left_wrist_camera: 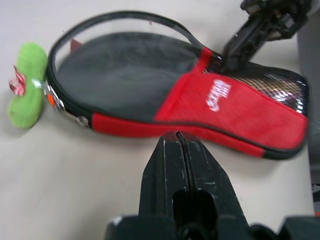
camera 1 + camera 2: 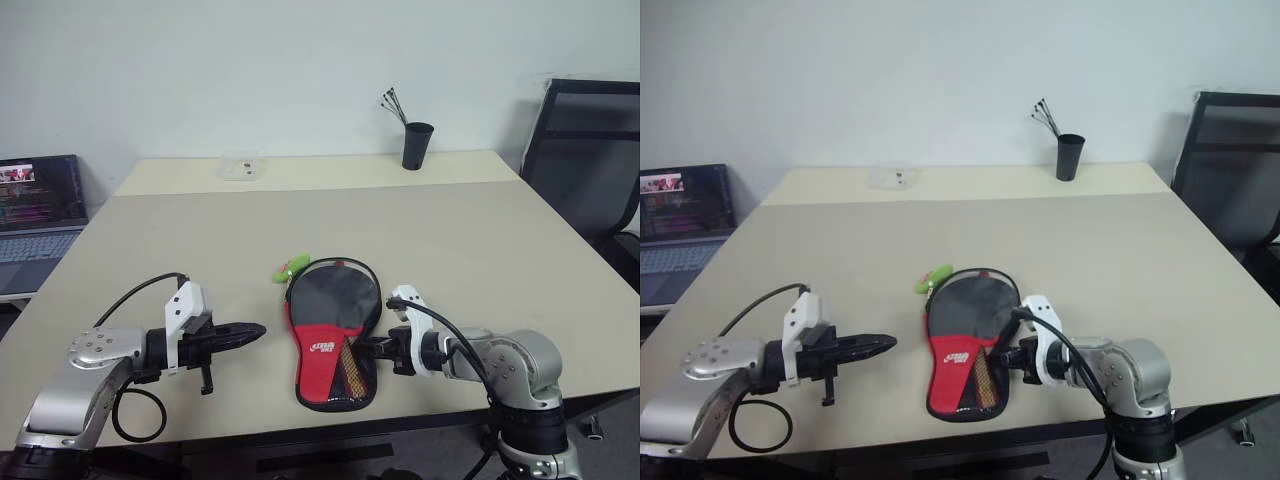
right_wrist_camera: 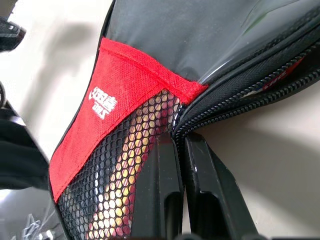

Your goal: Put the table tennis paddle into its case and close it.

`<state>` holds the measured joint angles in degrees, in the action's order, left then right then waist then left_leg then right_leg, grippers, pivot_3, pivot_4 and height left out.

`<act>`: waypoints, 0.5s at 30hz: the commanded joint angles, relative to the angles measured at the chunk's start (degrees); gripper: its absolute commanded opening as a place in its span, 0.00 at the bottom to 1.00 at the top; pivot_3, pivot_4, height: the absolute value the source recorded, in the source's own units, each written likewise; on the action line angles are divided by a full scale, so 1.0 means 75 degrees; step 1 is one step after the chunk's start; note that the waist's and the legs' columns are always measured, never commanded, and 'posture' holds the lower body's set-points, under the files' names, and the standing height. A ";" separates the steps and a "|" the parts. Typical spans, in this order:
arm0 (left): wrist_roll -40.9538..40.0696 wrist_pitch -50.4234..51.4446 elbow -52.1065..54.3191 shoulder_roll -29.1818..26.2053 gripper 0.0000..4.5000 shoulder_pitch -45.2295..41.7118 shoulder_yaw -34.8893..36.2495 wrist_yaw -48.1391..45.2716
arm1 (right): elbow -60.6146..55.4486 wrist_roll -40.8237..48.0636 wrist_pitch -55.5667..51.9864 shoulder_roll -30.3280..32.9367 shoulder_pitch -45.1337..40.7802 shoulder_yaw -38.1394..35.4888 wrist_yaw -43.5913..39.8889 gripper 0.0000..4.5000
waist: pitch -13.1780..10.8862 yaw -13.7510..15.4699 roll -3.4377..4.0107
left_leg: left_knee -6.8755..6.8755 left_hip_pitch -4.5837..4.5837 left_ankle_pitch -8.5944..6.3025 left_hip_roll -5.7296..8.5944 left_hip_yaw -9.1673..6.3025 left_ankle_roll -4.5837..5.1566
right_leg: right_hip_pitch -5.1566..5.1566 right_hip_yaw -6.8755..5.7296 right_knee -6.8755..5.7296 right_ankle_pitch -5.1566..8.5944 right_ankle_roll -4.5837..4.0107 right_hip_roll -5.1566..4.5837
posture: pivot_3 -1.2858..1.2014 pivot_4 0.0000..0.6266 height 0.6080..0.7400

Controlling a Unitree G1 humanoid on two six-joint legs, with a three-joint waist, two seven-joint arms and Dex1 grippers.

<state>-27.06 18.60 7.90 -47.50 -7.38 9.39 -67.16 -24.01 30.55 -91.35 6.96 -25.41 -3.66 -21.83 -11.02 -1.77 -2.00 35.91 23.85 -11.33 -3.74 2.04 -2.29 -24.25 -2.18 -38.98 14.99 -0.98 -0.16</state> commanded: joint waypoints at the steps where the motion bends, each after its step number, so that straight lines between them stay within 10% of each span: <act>1: -0.0150 -0.0003 0.0161 -0.0139 0.00 -0.0191 0.0071 -0.0149 | -0.0600 0.0396 -0.0153 -0.0103 0.0190 -0.0230 0.0153 0.01 | 0.0000 0.0005 0.0000 | -0.0001 0.0001 0.0000 0.0000 -0.0001 0.0000 | 0.0000 -0.0001 0.0000 0.0000 0.0000 0.0000 | 0.52 0.24 1.00; 15: -0.0028 -0.0052 0.0119 -0.0041 0.00 -0.0396 -0.0034 -0.0078 | -0.0727 0.0682 -0.0153 -0.0087 0.0613 -0.0351 0.0777 0.11 | 0.0000 0.0009 -0.0001 | -0.0002 0.0005 0.0000 0.0005 0.0000 0.0000 | 0.0000 0.0001 0.0006 0.0001 0.0000 0.0000 | 0.52 0.24 1.00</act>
<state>-26.90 18.64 7.43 -47.49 -9.98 8.42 -68.08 -27.19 34.24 -92.03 6.34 -21.26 -5.62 -16.45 -11.01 -1.70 -2.00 35.89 23.89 -11.33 -3.70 2.03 -2.29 -24.25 -2.17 -38.93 15.00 -0.98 -0.16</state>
